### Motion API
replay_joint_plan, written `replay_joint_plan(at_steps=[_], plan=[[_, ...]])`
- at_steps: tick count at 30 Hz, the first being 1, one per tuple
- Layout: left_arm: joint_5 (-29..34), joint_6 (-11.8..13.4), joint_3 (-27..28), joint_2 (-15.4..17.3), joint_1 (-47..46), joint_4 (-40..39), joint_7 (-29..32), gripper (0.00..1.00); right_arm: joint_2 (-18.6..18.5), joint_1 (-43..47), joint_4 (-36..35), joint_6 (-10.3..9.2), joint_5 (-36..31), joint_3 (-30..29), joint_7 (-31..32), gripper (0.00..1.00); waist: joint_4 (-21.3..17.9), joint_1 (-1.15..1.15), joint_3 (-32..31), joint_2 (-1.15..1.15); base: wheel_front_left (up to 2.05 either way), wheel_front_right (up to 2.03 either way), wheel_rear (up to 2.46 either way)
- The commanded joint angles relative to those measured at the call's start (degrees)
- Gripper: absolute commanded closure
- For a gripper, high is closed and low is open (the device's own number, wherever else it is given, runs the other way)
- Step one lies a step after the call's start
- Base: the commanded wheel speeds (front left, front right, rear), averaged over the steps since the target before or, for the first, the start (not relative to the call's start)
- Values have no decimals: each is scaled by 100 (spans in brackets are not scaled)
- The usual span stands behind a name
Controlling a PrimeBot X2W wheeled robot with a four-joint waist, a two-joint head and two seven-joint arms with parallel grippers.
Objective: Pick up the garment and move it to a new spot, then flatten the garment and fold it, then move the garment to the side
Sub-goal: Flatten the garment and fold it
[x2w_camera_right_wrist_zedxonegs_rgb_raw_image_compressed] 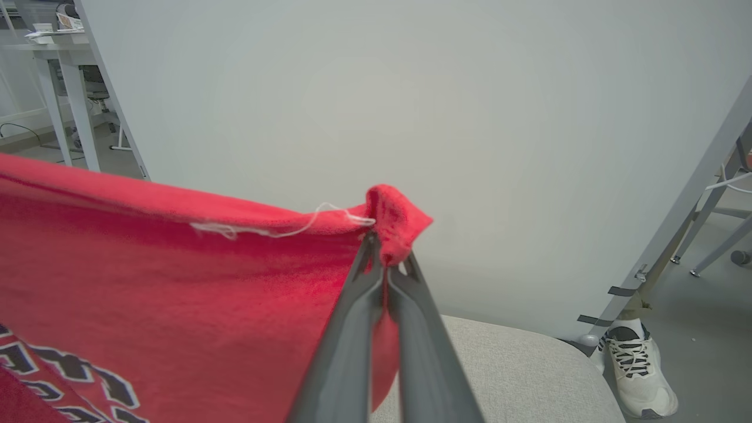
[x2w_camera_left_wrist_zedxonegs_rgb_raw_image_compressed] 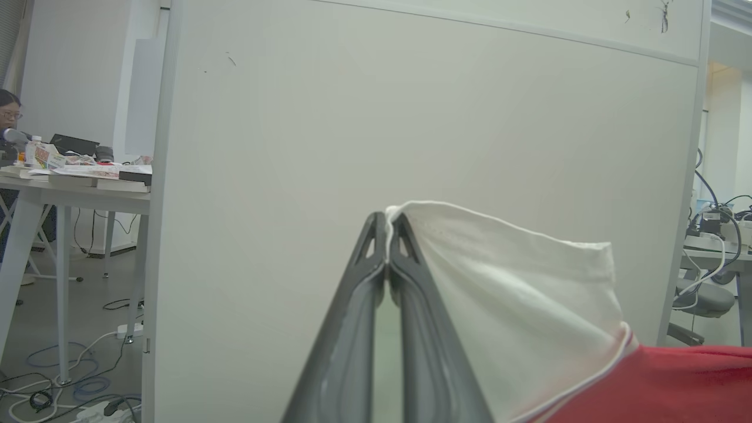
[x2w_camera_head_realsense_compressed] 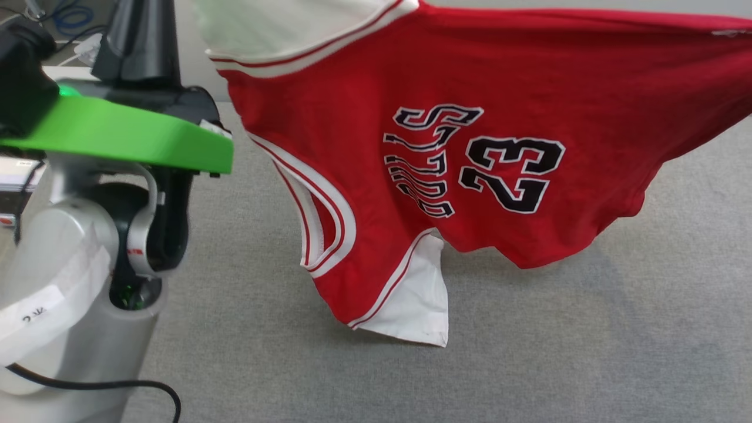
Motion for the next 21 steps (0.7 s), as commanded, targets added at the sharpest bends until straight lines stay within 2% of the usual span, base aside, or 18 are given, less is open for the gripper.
replay_joint_plan(at_steps=[1,5,10,16,21], plan=[[93,-43,54,93,-198,-3,5,100,23,-70,-52,-4,-55,-50,-74,100,20,0,152,0,0,0,0],[243,-215,27,379,-575,4,180,100,-23,-292,-122,-4,-96,-100,-154,100,40,0,464,0,0,0,0],[403,-522,91,903,-1116,120,473,100,-188,-758,-66,-4,-165,-114,-312,100,40,0,966,0,0,0,0],[144,-921,455,1423,-1815,379,763,100,-363,-1550,268,-4,-249,99,-587,100,-13,0,1650,0,0,0,0],[67,-1279,476,1616,-2652,812,886,100,-539,-2419,717,-4,-326,412,-816,100,-10,0,2205,0,0,0,0]])
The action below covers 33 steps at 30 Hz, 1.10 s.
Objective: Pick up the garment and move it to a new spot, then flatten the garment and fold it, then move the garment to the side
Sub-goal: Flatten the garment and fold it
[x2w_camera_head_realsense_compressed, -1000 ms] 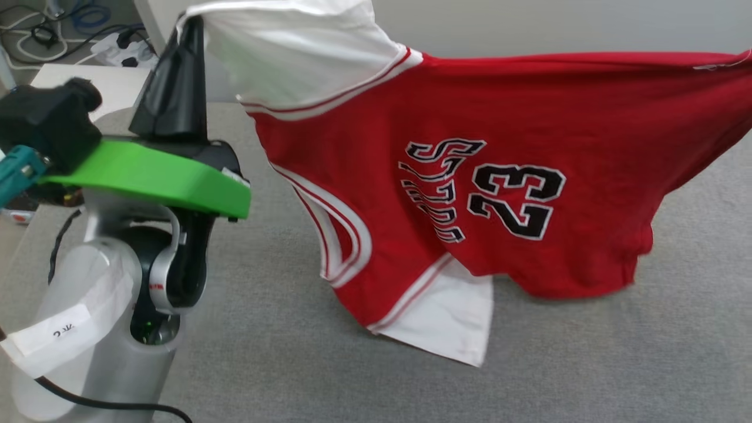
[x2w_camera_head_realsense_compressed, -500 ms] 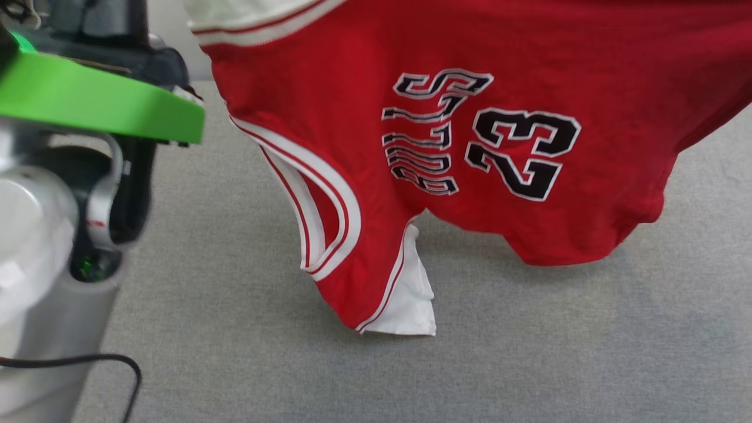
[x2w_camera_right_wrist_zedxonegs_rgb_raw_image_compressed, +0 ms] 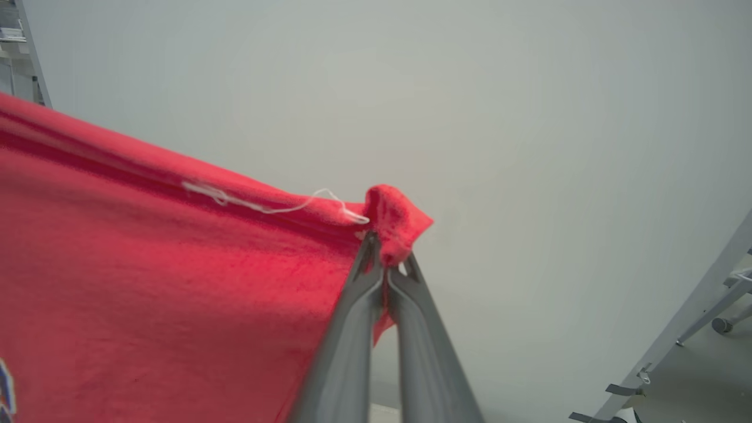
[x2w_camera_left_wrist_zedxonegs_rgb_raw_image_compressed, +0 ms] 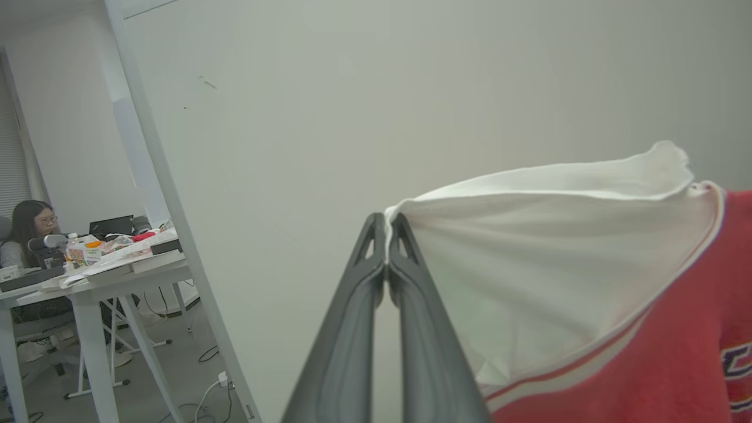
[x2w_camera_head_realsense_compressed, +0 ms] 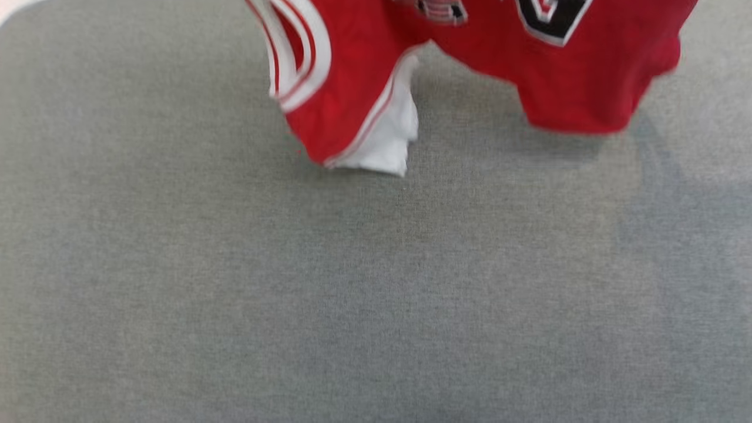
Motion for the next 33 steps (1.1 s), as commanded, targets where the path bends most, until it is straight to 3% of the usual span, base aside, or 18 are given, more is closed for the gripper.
replay_joint_plan(at_steps=[1,11,21,25,26,33], plan=[[-18,-72,48,93,-368,206,-8,100,-89,-305,196,-12,-81,46,-88,100,-14,0,698,0,0,0,0],[567,-891,-352,85,-2854,2164,-691,100,88,-2635,1816,-12,-504,825,-841,100,-70,0,1768,0,0,0,0],[1112,-985,-530,-331,-4659,4310,-2299,100,560,-4266,3517,-12,-1014,1426,-2022,100,-27,0,2236,0,0,0,0],[1167,-1041,-618,-504,-4716,4833,-2714,100,653,-4431,3994,-12,-1030,1638,-2386,100,59,0,2324,0,0,0,0],[1124,-1111,-706,-678,-4423,5056,-2818,100,615,-4373,4241,-12,-974,1855,-2611,100,153,0,2347,0,0,0,0],[964,-1200,-704,-1143,-3156,4665,-2849,100,437,-3853,4477,-12,-661,2356,-3006,100,334,0,2187,0,0,0,0]])
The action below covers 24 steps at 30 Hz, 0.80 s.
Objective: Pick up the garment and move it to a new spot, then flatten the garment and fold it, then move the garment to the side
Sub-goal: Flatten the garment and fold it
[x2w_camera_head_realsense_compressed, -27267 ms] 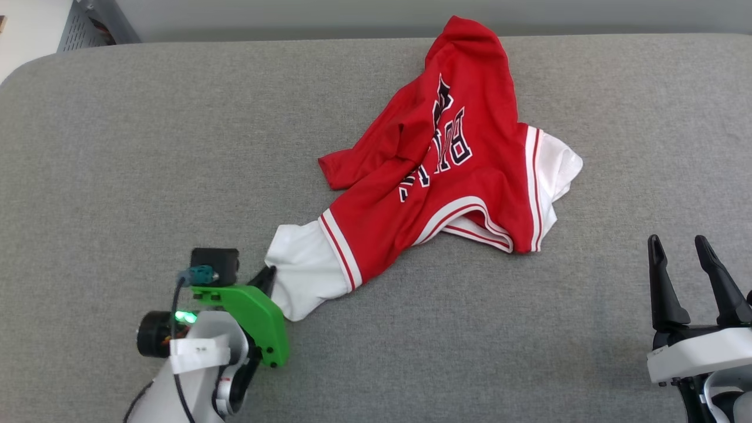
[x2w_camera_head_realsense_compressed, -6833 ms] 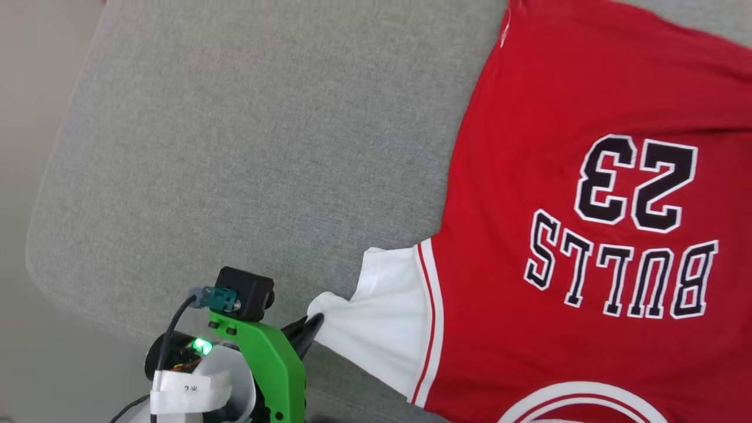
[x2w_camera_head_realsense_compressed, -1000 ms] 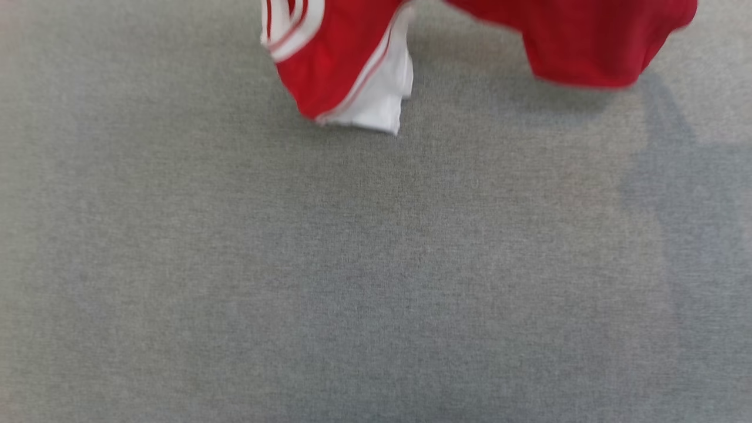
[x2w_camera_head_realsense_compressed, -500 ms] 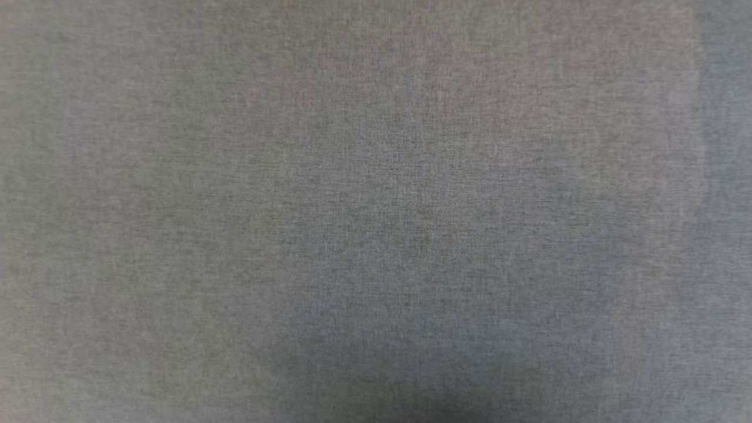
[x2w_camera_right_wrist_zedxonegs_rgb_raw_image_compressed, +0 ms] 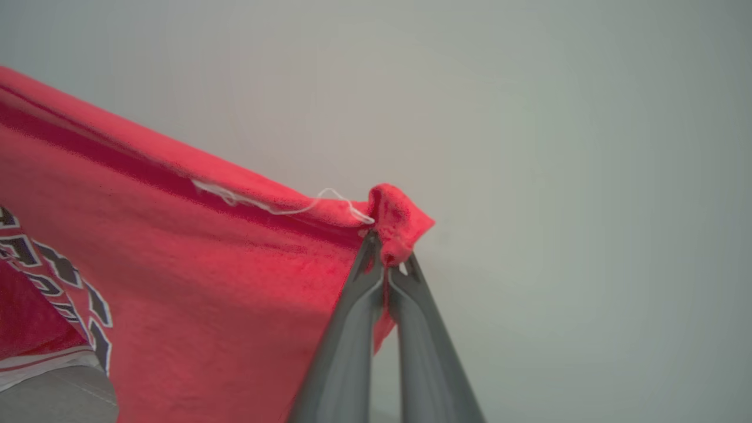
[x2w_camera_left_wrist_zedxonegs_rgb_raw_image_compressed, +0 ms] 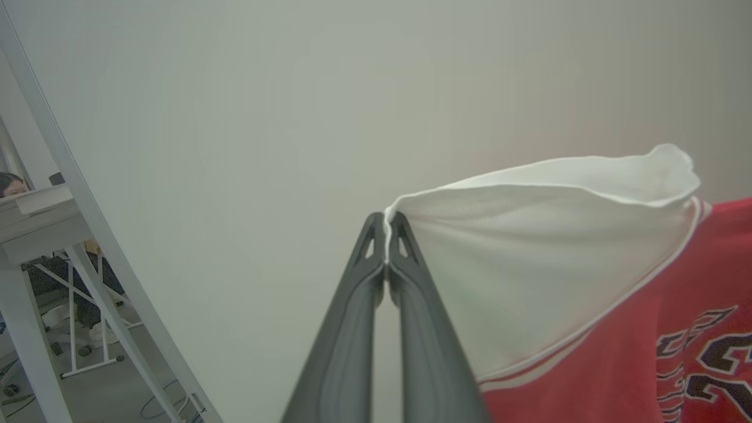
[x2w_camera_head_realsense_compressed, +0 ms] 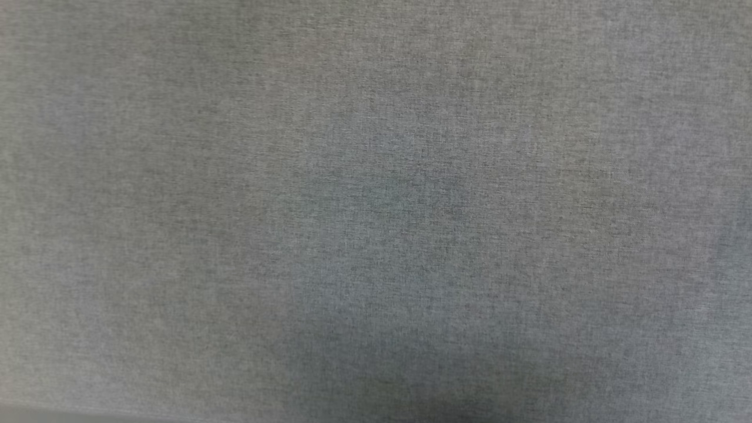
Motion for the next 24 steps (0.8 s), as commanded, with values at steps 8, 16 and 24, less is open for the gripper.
replay_joint_plan(at_steps=[8,16,24], plan=[[-140,-47,46,-479,2101,-695,-33,100,-321,1232,-67,-48,510,550,-401,100,190,0,-686,0,0,0,0],[-176,-59,-222,-685,3986,-1083,-33,100,-552,2839,-354,-48,1051,871,-607,100,304,0,-1551,0,0,0,0],[-327,-63,-1157,-581,5472,-970,144,100,-795,4563,-570,-48,1516,1108,-634,100,386,0,-2378,0,0,0,0]])
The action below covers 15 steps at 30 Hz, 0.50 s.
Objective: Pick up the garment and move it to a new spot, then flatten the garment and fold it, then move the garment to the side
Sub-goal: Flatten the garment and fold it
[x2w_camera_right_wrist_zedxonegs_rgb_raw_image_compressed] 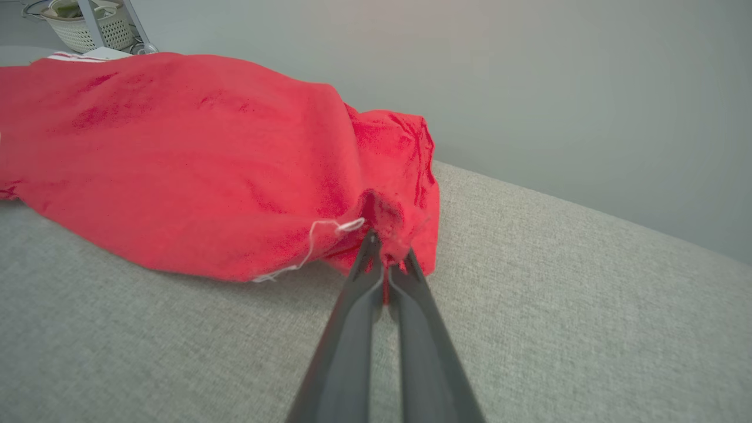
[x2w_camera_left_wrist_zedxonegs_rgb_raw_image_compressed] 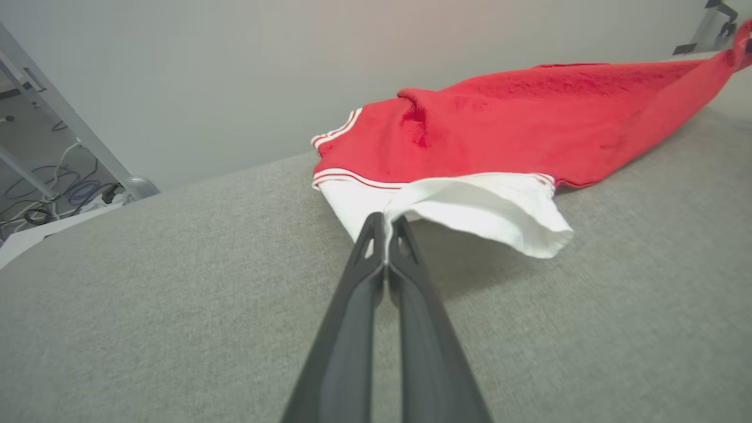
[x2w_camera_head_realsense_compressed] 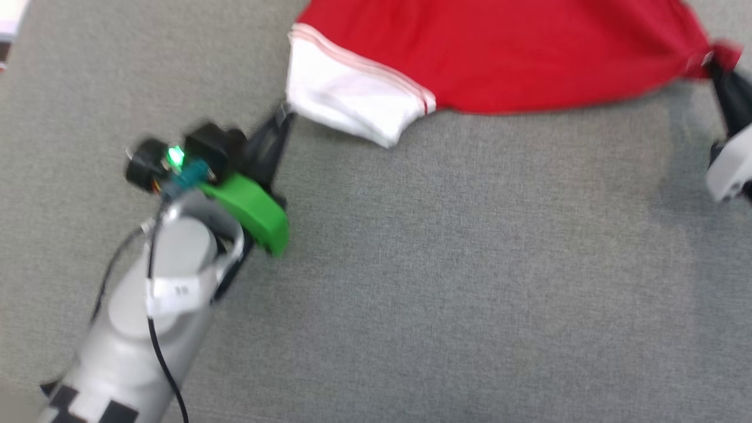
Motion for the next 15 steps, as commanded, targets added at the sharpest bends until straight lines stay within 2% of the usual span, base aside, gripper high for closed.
replay_joint_plan(at_steps=[1,6,15], plan=[[-101,-16,-152,88,244,7,61,100,-30,256,-63,-47,90,47,-1,100,94,1,-605,0,0,0,0],[-472,-17,-478,312,944,-19,133,100,5,1109,-111,-47,489,57,114,100,92,1,-1039,0,0,0,0],[-613,5,-759,692,1973,-235,252,100,211,2335,-101,-47,1192,-161,381,100,105,1,-1753,0,0,0,0]])
